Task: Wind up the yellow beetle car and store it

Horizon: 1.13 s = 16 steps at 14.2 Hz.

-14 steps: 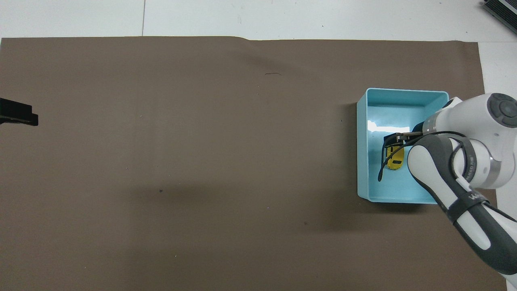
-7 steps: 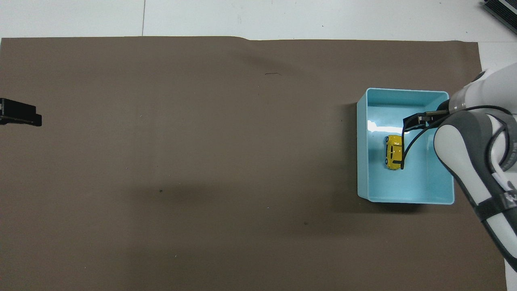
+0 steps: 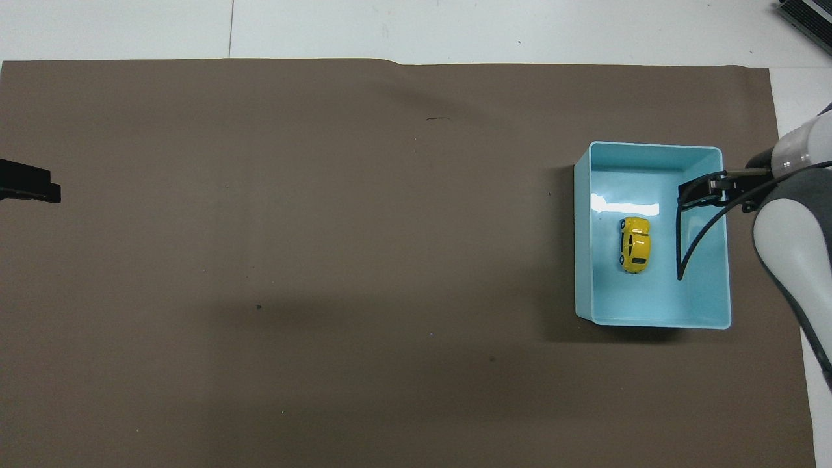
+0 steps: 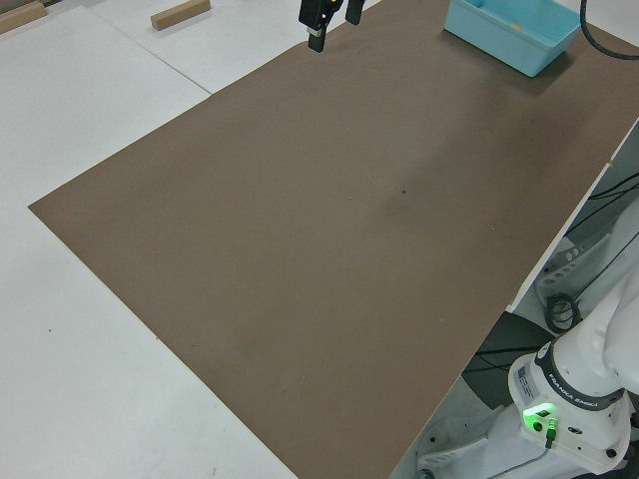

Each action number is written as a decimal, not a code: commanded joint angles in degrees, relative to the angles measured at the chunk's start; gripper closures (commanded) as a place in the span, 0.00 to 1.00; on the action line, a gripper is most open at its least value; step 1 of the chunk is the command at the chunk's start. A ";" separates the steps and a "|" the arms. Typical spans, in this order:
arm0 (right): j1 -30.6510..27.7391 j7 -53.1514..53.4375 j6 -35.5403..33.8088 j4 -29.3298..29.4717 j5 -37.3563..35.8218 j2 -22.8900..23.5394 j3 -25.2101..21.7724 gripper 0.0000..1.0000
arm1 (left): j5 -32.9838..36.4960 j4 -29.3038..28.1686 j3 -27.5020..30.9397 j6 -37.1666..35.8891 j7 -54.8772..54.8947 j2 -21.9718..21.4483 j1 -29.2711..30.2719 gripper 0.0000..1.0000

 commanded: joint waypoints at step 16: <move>-0.20 0.25 -5.88 6.80 1.65 -2.41 0.18 0.00 | -0.41 -0.56 -1.05 0.99 -0.02 -0.85 0.04 0.00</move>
